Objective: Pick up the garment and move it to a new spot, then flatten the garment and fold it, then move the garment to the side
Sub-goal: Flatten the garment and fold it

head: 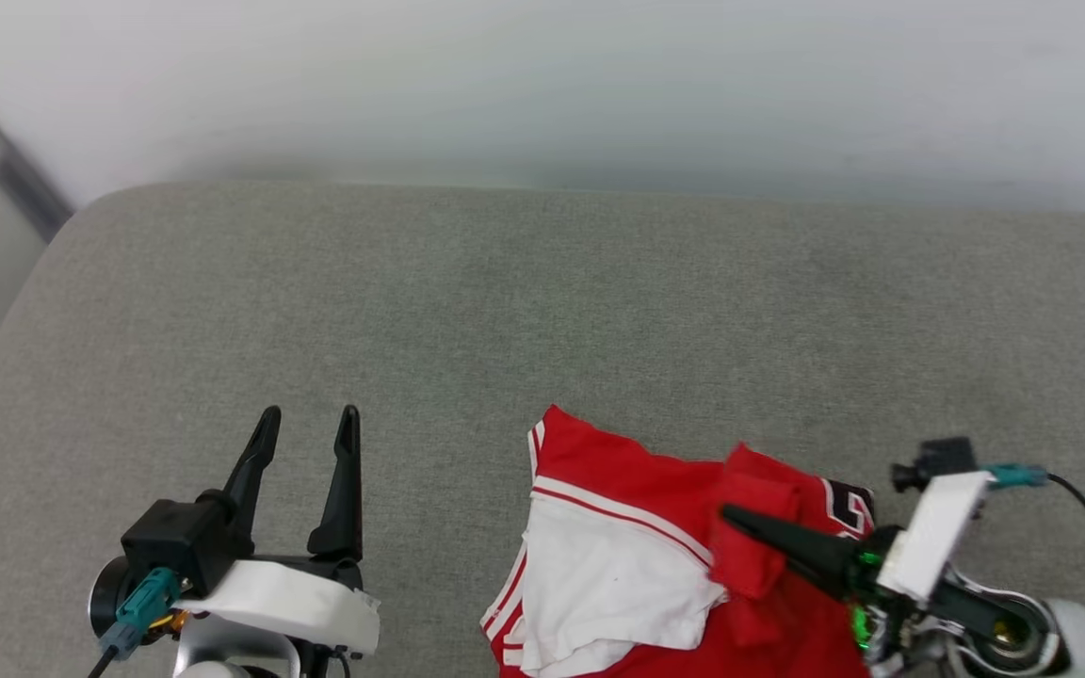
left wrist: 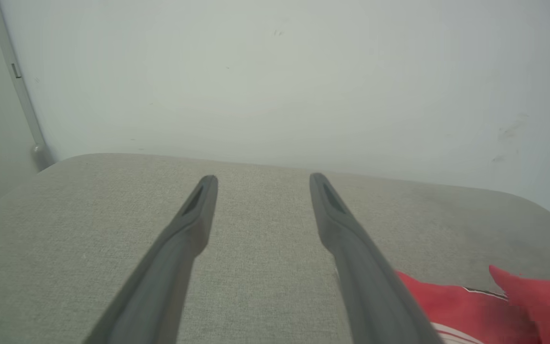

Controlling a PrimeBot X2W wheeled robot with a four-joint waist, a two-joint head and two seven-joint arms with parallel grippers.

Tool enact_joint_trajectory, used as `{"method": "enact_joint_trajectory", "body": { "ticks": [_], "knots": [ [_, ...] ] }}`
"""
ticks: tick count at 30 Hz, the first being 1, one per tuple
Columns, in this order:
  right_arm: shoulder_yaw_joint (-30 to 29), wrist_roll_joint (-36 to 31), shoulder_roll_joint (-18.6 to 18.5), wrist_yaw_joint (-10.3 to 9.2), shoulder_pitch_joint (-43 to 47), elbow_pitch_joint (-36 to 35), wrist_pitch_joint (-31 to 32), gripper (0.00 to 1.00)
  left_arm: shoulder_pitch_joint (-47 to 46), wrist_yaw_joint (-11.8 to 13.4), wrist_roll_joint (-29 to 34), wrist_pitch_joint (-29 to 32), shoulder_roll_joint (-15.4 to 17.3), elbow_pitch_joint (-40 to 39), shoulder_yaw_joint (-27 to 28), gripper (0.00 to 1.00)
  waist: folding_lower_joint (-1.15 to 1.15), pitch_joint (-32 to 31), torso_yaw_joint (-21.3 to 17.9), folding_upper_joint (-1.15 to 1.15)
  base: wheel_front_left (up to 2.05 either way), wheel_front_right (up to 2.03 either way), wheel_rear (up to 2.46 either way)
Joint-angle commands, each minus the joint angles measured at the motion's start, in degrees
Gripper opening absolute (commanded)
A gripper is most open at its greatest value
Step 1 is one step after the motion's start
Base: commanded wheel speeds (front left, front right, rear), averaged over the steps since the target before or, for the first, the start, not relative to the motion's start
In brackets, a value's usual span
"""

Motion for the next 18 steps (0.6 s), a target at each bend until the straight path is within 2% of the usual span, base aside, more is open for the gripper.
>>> {"method": "enact_joint_trajectory", "body": {
  "ticks": [1,6,11,13,14,15,18],
  "knots": [
    [0.99,0.62,0.16,0.00,-0.98,0.27,-0.61,0.00,-0.87,-0.39,0.25,-0.25,-0.30,-0.03,-0.10,1.00,0.00,0.66,0.70,0.00,0.00,0.00,0.00],
    [11.39,4.01,0.17,0.00,-4.09,3.53,-6.08,0.00,-2.04,-0.75,0.45,-0.42,-0.92,0.79,-0.71,1.00,0.00,2.15,2.44,0.00,0.00,0.00,0.00],
    [18.16,4.03,0.13,0.00,-6.39,7.07,-10.62,0.01,-2.78,-0.96,0.32,-0.65,-1.52,1.60,-0.87,1.00,0.00,3.19,3.38,0.00,0.00,0.00,0.00],
    [20.00,3.61,0.15,0.00,-6.95,8.24,-12.42,0.27,-2.78,-1.06,0.30,-0.77,-1.67,2.01,-0.95,1.00,0.00,3.51,3.47,0.00,0.00,0.00,0.00],
    [20.77,3.27,0.12,0.00,-7.27,8.90,-13.23,0.48,-2.94,-1.15,0.30,-0.83,-1.75,2.12,-0.95,1.00,0.00,3.67,3.45,0.00,0.00,0.00,0.00],
    [21.49,3.21,0.13,0.00,-7.62,9.34,-13.97,1.00,-3.10,-1.24,0.32,-0.92,-1.84,2.25,-0.96,1.00,0.00,3.80,3.43,0.00,0.00,0.00,0.00],
    [23.50,3.40,0.15,0.00,-8.54,10.03,-15.79,1.00,-3.49,-1.45,0.32,-1.02,-1.97,2.74,-1.03,1.00,0.00,4.01,3.14,0.00,0.00,0.00,0.00]
  ]
}}
